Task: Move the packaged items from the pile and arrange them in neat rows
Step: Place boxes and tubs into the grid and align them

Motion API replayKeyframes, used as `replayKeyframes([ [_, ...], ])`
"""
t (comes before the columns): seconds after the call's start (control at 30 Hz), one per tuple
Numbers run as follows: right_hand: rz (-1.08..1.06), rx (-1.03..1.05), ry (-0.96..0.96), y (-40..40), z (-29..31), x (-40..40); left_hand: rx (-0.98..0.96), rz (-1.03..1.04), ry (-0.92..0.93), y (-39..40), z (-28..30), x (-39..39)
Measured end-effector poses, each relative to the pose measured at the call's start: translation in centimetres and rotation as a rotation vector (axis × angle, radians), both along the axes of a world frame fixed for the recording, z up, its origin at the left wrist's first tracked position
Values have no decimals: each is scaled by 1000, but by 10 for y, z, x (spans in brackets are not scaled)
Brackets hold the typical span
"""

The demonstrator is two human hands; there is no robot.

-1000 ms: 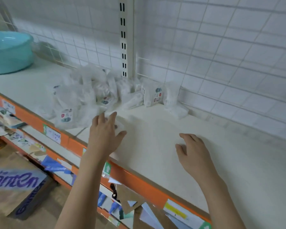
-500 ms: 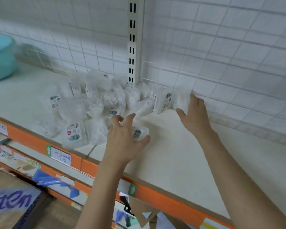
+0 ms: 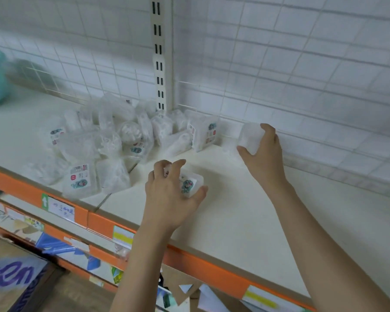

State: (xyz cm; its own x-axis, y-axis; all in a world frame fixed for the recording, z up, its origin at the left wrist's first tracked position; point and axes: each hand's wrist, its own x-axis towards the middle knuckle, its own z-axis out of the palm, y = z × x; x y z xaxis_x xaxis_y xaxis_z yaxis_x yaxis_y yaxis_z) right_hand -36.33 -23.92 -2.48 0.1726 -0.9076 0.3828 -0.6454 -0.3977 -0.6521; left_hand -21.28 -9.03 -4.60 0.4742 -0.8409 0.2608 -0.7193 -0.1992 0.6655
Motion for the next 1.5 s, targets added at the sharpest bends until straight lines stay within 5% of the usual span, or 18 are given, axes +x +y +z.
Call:
replayKeyframes([
  [0.37,72,24,95,95,4,-258,-198,-23,67,8,-8,-239],
  [0.5,99,14,43,122,-4,-331,-131,-62,91,26,-9,-314],
  [0.77,8,140,-70,145,-17,-397,-41,-88,83,34,6,-369],
  [1.03,-70,206,-51,145,-15,-461,76,-358,58,10,6,-419],
  [1.3,-224,-5,-137,141,9,-574,-106,-433,43,-12,15,-527],
  [1.5,-176,-11,-121,151,19,-699,-210,-352,-158,-3,19,-650],
])
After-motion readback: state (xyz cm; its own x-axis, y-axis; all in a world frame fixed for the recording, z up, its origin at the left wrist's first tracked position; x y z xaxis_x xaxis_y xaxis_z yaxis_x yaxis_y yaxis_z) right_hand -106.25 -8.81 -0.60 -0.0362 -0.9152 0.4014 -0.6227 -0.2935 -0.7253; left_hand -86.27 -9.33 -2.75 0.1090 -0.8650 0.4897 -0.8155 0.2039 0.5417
